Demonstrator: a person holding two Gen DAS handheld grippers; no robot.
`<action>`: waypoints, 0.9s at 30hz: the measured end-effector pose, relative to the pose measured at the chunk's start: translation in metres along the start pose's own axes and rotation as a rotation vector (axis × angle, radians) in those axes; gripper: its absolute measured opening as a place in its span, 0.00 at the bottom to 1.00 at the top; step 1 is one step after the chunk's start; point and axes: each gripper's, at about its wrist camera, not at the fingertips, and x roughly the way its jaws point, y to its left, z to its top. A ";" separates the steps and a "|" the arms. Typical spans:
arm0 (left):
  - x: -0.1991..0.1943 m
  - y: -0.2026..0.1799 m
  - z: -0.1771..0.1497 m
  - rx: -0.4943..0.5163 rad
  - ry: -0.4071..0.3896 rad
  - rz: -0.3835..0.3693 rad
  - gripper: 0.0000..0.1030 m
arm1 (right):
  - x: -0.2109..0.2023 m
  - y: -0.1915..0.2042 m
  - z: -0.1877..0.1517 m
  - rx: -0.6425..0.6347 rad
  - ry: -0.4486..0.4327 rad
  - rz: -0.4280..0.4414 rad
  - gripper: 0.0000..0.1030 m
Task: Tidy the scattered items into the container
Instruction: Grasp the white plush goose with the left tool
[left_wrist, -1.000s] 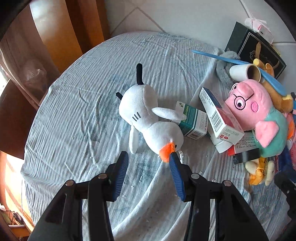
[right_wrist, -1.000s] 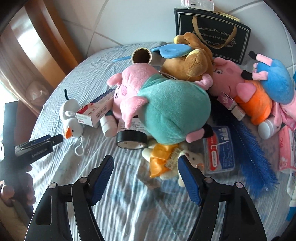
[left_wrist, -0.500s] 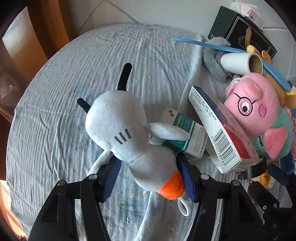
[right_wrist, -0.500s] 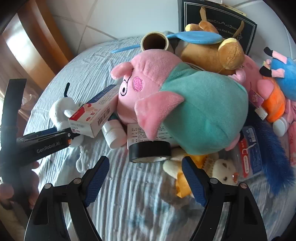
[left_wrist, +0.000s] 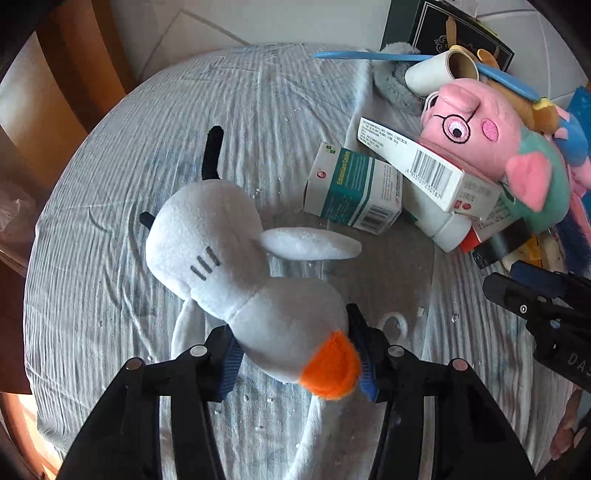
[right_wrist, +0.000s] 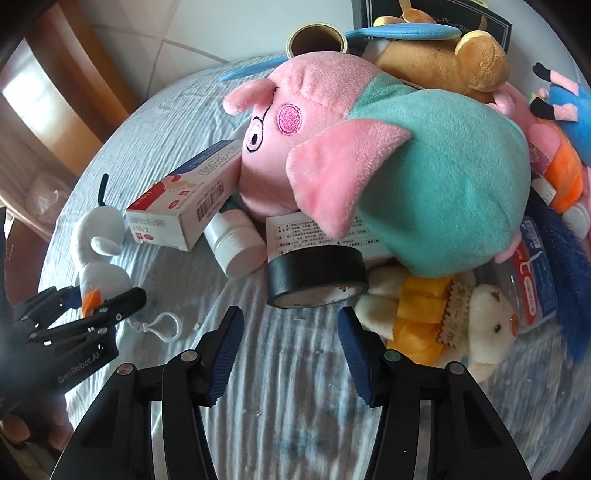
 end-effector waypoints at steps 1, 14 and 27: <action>-0.003 -0.002 -0.005 0.009 0.003 -0.006 0.49 | -0.002 0.002 -0.003 -0.003 0.001 0.008 0.51; -0.008 -0.032 -0.004 0.057 -0.079 0.008 0.49 | -0.016 -0.012 0.006 -0.013 -0.138 0.004 0.81; 0.010 -0.014 -0.019 -0.186 -0.126 0.114 1.00 | 0.023 -0.003 -0.014 -0.082 -0.261 0.038 1.00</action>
